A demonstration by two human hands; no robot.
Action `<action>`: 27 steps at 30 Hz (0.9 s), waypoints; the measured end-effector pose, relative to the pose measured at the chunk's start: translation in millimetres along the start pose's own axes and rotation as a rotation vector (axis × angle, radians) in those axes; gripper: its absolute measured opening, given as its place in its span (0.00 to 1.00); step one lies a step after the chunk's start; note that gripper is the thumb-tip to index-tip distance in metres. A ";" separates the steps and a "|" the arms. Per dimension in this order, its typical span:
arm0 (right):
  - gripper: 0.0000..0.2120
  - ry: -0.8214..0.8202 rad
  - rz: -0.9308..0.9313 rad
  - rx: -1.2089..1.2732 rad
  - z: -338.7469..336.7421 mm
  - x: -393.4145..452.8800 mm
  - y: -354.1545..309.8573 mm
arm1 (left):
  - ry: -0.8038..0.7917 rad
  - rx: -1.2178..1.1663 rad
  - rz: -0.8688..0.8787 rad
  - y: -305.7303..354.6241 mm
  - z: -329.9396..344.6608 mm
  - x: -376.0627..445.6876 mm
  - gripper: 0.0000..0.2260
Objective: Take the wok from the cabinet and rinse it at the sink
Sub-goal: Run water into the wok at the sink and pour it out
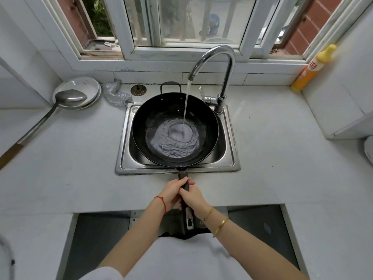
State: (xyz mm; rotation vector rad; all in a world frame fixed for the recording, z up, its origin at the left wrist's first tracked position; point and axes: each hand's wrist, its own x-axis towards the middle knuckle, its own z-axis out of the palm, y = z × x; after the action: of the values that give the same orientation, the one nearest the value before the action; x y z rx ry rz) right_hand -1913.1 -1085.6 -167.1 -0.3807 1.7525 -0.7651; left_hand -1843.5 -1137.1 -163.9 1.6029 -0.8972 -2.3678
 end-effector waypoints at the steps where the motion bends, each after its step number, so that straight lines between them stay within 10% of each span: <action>1: 0.13 0.042 -0.034 -0.046 2.9 -1.2 0.9 | -0.003 -0.009 0.021 0.3 -0.1 0.3 0.11; 13: 0.10 0.385 -0.281 -0.201 18.9 -14.5 4.3 | -0.093 -0.321 0.074 0.3 7.1 -9.7 0.06; 27: 0.05 0.240 -0.357 -0.132 0.9 -18.2 20.9 | 0.048 -0.136 0.201 -10.7 14.1 -12.5 0.06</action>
State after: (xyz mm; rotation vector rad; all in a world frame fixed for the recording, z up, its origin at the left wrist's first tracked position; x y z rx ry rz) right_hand -1903.9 -1059.5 -167.8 -0.7295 1.9936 -0.9823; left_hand -1848.5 -1117.5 -156.2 1.4393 -0.8267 -2.1936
